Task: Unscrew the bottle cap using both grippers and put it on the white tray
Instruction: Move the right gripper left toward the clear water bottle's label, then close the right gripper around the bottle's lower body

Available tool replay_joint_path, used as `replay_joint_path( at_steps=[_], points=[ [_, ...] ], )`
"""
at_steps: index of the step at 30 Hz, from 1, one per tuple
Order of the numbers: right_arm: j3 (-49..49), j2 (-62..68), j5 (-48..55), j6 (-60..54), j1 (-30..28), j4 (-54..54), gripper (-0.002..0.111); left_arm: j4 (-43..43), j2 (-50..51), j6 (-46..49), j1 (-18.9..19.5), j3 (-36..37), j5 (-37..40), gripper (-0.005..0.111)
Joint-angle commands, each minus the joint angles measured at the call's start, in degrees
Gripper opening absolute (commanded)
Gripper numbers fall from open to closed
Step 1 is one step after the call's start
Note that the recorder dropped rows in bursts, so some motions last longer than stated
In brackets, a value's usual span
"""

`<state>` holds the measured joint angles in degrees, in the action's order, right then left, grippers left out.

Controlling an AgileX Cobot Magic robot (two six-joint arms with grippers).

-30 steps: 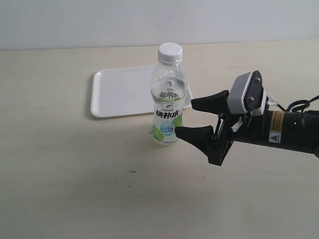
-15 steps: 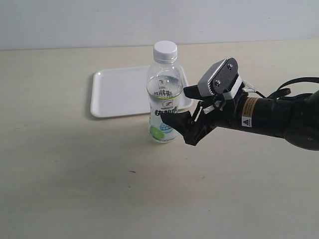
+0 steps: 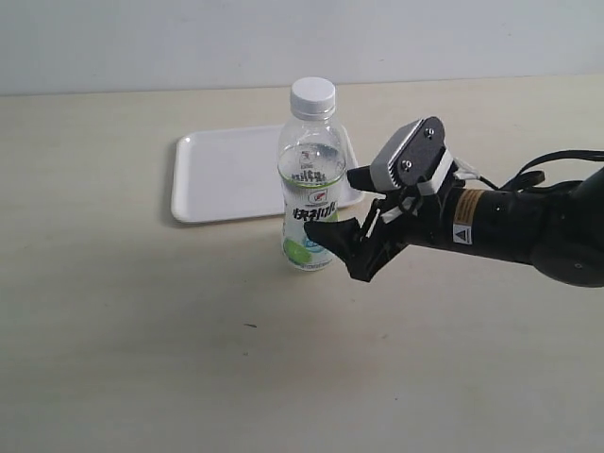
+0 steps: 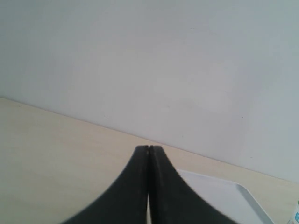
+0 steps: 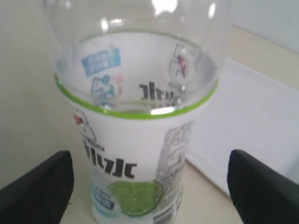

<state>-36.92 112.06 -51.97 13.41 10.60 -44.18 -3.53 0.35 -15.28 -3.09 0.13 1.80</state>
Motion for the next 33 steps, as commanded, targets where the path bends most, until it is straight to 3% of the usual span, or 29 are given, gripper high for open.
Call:
replay_joint_path(
  at_steps=[1,9,33],
  points=[
    [-0.1,3.2,-2.3,-3.8,0.1,1.0,0.085,-0.1,-0.4,0.3,-0.4,-0.1,0.1,0.0],
    [-0.3,7.9,-9.8,-9.8,0.1,3.8,0.085,-0.1,-0.4,0.3,-0.4,-0.1,0.1,0.0],
    [-7.5,10.0,-11.8,-5.1,0.1,-2.7,0.084,-0.1,-0.4,0.3,-0.4,-0.1,0.1,0.0]
  ],
)
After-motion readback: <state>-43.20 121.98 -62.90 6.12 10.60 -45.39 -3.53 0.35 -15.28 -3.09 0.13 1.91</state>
